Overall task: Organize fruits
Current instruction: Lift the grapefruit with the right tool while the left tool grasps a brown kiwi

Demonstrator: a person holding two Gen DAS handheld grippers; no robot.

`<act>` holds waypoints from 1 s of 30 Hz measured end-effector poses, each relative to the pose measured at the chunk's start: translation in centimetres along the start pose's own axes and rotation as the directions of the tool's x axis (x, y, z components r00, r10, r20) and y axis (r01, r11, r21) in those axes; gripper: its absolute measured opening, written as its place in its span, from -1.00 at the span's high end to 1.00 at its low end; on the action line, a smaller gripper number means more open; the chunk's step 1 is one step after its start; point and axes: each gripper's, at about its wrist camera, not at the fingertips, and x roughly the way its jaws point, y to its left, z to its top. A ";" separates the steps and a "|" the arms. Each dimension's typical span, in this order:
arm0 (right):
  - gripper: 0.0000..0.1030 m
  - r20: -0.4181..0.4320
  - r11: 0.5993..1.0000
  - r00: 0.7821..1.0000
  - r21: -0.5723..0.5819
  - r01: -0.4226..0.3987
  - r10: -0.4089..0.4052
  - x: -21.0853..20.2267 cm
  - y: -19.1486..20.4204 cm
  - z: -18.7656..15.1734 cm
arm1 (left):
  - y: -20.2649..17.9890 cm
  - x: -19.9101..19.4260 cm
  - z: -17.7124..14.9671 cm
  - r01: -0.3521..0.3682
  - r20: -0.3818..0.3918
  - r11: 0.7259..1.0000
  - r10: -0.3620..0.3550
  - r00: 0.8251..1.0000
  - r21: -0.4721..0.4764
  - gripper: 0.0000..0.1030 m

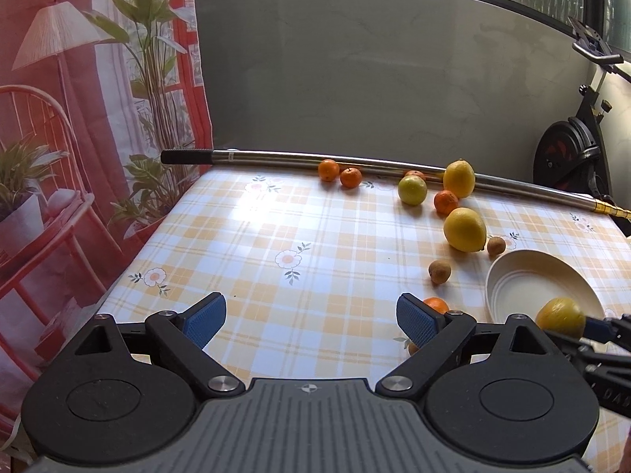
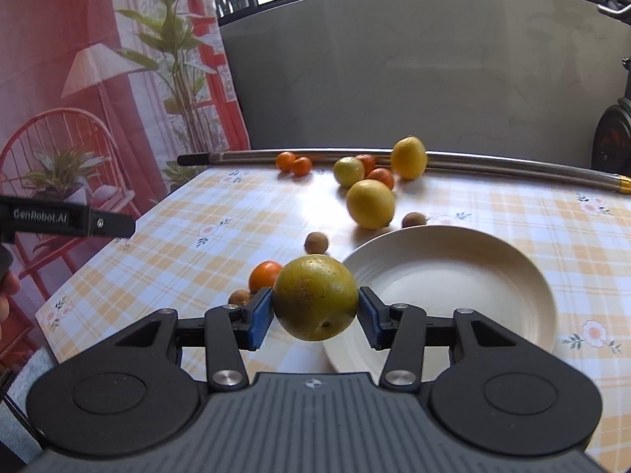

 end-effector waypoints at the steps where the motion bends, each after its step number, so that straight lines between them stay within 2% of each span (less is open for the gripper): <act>1: 0.05 0.010 1.000 1.000 0.009 0.014 -0.014 -0.3 -0.6 0.2 | -0.3 0.2 -0.1 0.008 0.005 1.000 -0.008 1.000 0.013 -0.84; 6: 0.05 0.040 0.996 0.996 0.045 0.081 -0.082 -1.8 -3.4 0.7 | -1.9 1.5 -0.9 0.106 0.001 0.992 -0.107 0.994 0.068 -0.80; 11: 0.05 0.058 0.992 0.992 0.066 0.109 -0.113 -2.6 -5.1 0.3 | -4.4 3.7 -2.7 0.206 -0.091 0.969 -0.195 0.977 0.137 -0.55; 13: 0.05 0.059 0.991 0.991 0.076 0.112 -0.117 -2.7 -5.5 0.1 | -5.4 4.5 -3.4 0.220 -0.110 0.958 -0.202 0.973 0.184 -0.39; 15: 0.05 0.057 0.989 0.991 0.086 0.116 -0.122 -2.7 -5.8 -0.2 | -6.0 5.3 -4.0 0.236 -0.140 0.947 -0.209 0.968 0.217 -0.13; 16: 0.05 0.057 0.989 0.991 0.088 0.119 -0.124 -2.7 -6.0 -0.3 | -6.2 5.6 -4.1 0.247 -0.152 0.944 -0.217 0.964 0.218 -0.07; 20: 0.05 0.058 0.988 0.990 0.100 0.121 -0.127 -2.7 -6.4 -0.5 | -6.4 6.6 -3.9 0.282 -0.160 0.940 -0.253 0.954 0.192 -0.06; 24: 0.05 0.061 0.986 0.990 0.110 0.121 -0.129 -2.7 -6.7 -0.5 | -6.5 8.0 -3.6 0.293 -0.194 0.941 -0.259 0.946 0.171 0.16; 30: 0.05 0.063 0.986 0.990 0.113 0.122 -0.129 -2.8 -6.8 -0.6 | -6.3 9.2 -3.6 0.288 -0.215 0.948 -0.256 0.942 0.133 0.20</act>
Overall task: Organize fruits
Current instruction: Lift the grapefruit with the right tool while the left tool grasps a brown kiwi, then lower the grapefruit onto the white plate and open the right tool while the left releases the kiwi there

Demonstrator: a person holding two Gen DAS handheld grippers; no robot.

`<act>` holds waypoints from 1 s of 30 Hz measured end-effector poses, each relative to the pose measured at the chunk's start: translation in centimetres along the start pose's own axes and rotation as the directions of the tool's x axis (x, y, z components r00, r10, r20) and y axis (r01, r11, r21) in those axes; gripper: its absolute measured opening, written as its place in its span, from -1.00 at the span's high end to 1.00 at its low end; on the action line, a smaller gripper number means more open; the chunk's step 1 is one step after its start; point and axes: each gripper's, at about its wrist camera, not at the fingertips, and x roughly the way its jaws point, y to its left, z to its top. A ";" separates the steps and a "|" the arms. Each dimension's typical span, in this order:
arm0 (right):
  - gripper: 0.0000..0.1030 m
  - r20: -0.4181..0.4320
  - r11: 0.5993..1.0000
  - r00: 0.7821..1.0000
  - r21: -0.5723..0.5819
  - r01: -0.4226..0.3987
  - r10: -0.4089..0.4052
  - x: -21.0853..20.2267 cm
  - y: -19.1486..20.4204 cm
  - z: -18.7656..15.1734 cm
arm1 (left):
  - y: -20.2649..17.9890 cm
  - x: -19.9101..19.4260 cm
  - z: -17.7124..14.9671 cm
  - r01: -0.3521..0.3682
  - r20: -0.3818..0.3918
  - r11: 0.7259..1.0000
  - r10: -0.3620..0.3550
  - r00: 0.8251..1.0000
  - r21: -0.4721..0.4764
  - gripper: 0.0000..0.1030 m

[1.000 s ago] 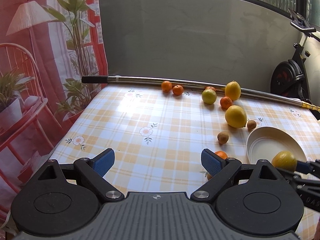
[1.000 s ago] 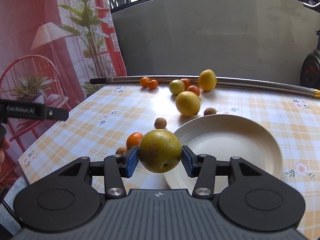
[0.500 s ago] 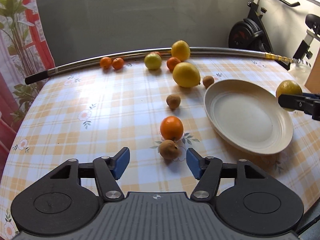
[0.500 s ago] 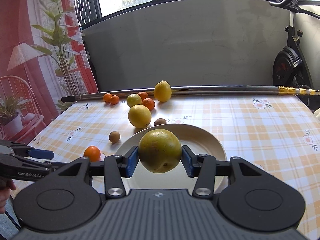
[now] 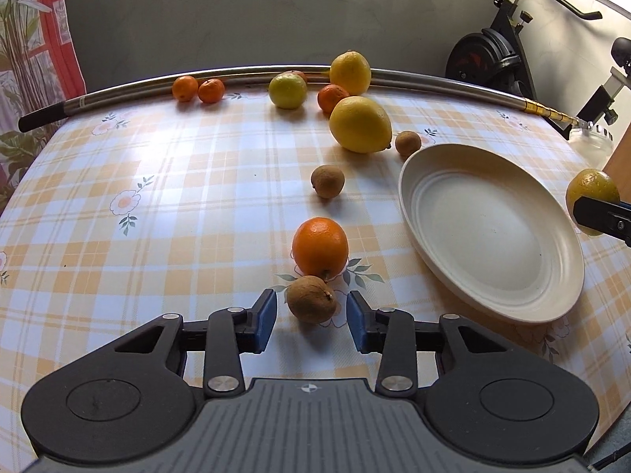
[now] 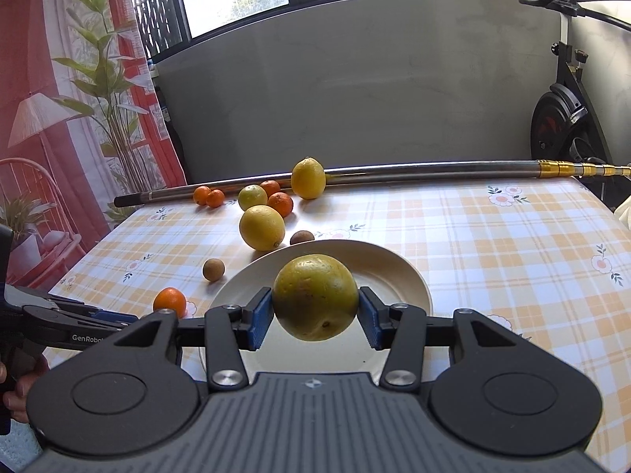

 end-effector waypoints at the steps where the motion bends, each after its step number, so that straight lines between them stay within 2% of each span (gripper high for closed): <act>1: 0.05 0.000 1.000 1.000 0.000 0.000 0.000 0.0 0.0 0.0 | 0.0 0.0 0.0 -0.001 0.000 1.000 0.001 1.000 0.000 0.20; 6: 0.05 -0.003 1.000 1.000 0.001 0.001 -0.001 0.0 -0.1 0.0 | 0.1 0.6 0.2 -0.013 -0.001 1.000 0.013 1.000 0.000 0.20; 9: 0.05 -0.003 1.000 1.000 0.000 0.001 -0.001 0.0 -0.1 -0.1 | 0.2 0.7 0.2 -0.007 -0.001 1.000 0.007 1.000 -0.003 0.42; 12: 0.05 -0.005 1.000 1.000 0.001 0.003 -0.003 0.0 -0.1 -0.1 | 0.2 0.4 0.0 -0.028 0.008 1.000 0.028 1.000 0.000 0.42; 22: 0.05 -0.010 1.000 1.000 0.013 0.011 -0.010 0.0 -0.4 0.0 | -0.2 -2.1 0.1 -0.014 0.066 0.999 0.012 0.998 0.031 0.42; 30: 0.05 -0.018 0.999 0.999 0.023 0.038 -0.038 0.3 -1.8 0.4 | -2.7 -3.4 2.0 0.028 0.142 0.994 -0.044 0.989 0.108 0.42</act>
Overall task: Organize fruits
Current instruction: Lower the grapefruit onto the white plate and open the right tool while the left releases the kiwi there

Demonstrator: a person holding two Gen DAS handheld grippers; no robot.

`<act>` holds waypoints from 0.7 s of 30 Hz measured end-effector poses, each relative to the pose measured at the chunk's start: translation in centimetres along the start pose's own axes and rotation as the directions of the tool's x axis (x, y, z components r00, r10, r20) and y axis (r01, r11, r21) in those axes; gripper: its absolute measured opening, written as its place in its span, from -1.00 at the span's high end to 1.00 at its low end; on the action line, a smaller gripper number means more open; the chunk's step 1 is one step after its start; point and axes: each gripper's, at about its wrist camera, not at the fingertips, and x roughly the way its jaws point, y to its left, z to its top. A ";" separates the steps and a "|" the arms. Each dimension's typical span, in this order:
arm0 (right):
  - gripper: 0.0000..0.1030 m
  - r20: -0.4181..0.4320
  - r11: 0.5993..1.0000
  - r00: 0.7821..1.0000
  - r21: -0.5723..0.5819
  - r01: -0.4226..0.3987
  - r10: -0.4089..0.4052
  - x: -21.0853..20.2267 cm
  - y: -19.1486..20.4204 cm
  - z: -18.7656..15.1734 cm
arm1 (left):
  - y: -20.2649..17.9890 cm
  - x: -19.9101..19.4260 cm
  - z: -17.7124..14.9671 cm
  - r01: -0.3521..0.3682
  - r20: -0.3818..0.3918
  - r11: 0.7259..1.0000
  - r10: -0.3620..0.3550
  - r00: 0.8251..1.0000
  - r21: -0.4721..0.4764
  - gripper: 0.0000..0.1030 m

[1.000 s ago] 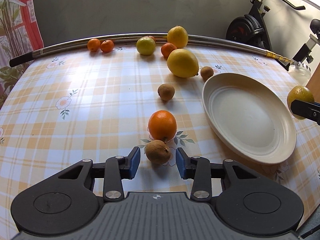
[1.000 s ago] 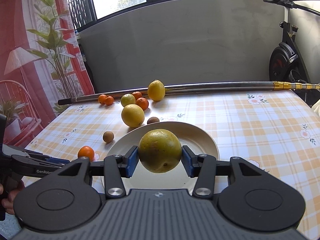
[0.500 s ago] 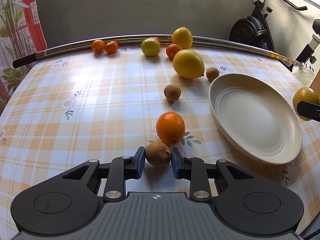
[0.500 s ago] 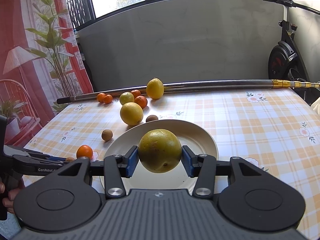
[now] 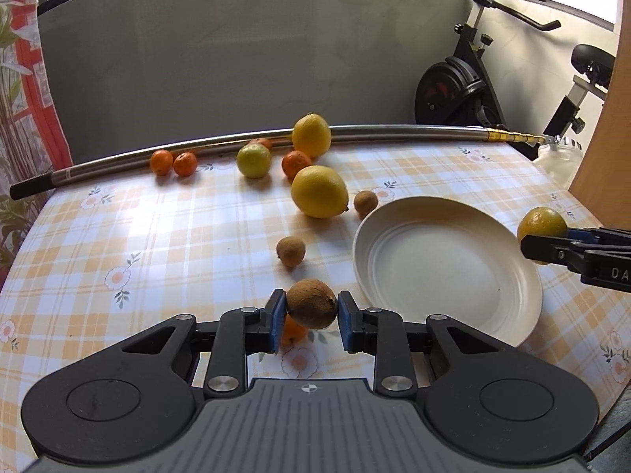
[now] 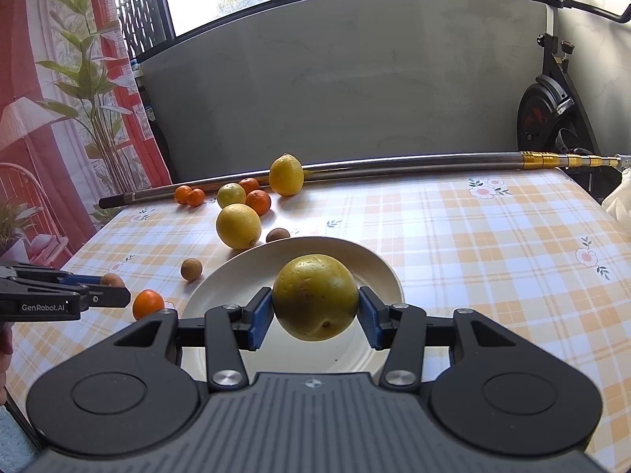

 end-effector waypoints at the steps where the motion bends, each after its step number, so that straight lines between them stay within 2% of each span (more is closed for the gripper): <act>1: 0.05 -0.001 1.000 1.000 -0.003 0.005 -0.005 0.1 -0.2 0.1 | -0.5 0.3 0.4 0.010 0.004 1.000 -0.010 1.000 0.010 0.42; 6: 0.05 -0.029 0.999 0.999 -0.034 0.024 -0.025 1.7 -1.2 0.5 | -2.8 2.2 2.0 0.063 0.014 0.996 -0.064 0.998 0.056 0.42; 11: 0.05 -0.064 0.997 0.997 -0.059 0.041 -0.045 3.3 -1.9 0.5 | -4.3 4.8 2.5 0.098 -0.026 0.991 -0.096 0.995 0.092 0.42; 15: 0.05 -0.076 0.996 0.996 -0.085 0.039 -0.045 4.3 -2.1 0.6 | -5.1 6.8 2.4 0.094 -0.056 0.987 -0.088 0.995 0.131 0.42; 21: 0.05 -0.093 0.996 0.995 -0.088 0.020 -0.028 6.1 -2.4 1.0 | -5.1 8.3 2.3 0.087 -0.081 0.987 -0.076 0.994 0.136 0.42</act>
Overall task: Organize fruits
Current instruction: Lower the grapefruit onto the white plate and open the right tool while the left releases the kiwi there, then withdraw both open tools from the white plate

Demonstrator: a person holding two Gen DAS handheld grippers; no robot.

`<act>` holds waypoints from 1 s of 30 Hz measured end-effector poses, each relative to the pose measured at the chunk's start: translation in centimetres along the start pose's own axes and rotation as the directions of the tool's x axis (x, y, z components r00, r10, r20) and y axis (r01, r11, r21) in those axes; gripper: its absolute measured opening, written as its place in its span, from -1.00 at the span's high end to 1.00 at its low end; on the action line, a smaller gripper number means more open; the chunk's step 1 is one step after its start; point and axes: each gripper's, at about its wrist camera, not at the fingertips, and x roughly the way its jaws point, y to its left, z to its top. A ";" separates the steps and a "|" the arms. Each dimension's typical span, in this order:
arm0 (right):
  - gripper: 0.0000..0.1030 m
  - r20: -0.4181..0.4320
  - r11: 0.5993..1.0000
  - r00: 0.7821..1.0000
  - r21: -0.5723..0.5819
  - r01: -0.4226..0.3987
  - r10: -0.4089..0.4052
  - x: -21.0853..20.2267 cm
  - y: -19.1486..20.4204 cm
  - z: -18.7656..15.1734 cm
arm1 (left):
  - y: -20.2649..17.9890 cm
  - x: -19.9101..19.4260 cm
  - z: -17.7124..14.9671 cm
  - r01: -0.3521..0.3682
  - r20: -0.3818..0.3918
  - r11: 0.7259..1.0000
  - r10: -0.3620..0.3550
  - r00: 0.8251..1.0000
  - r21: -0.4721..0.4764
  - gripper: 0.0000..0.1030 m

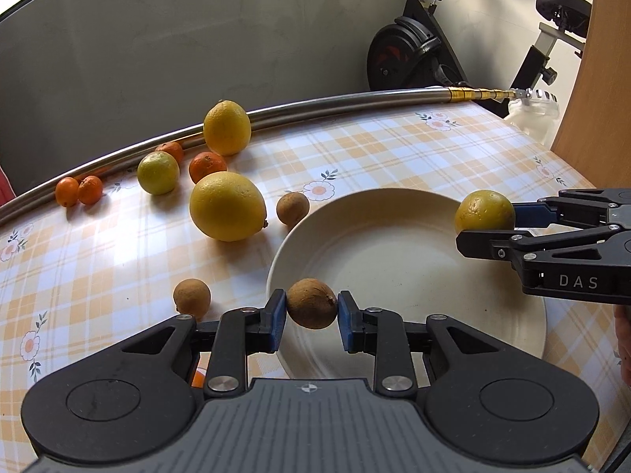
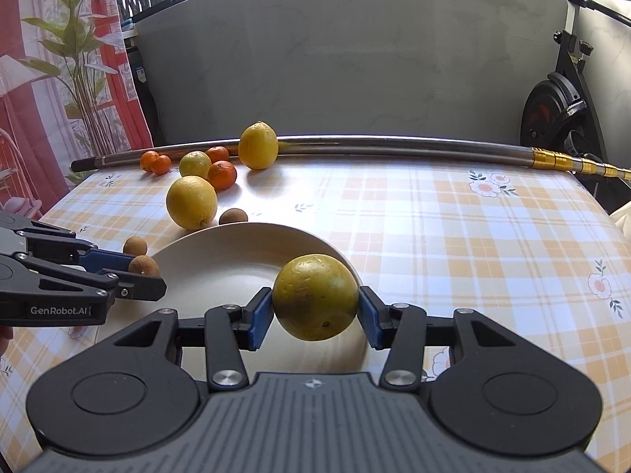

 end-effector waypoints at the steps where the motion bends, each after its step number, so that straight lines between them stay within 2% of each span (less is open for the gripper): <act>1: 0.05 -0.010 1.000 1.000 -0.004 -0.003 0.003 0.3 0.1 0.1 | 0.2 0.3 0.0 -0.002 -0.005 1.000 0.002 1.000 0.003 0.42; 15: 0.03 -0.047 1.000 0.999 0.006 -0.007 0.007 1.4 0.3 -0.1 | -0.4 0.9 -0.5 0.013 -0.025 0.998 -0.012 1.000 0.068 0.41; 19: 0.03 -0.038 1.000 0.999 0.006 0.003 -0.003 0.8 0.4 0.0 | -0.2 0.6 -0.4 0.028 -0.030 0.998 -0.027 0.999 0.058 0.28; 25: 0.03 -0.011 1.000 1.000 0.012 0.014 -0.014 -1.0 0.7 0.4 | 0.2 -1.0 -0.4 0.038 -0.008 0.999 -0.038 0.999 0.019 0.20; 27: 0.03 0.002 1.000 1.000 0.019 0.019 -0.019 -1.7 0.7 0.6 | 0.5 -1.8 -0.4 0.023 0.005 1.000 -0.023 1.000 0.006 0.08; 30: 0.03 0.019 0.999 0.999 0.024 0.027 -0.027 -2.8 0.8 1.0 | 1.5 -3.2 -0.4 0.009 0.030 1.000 -0.008 1.000 -0.020 0.06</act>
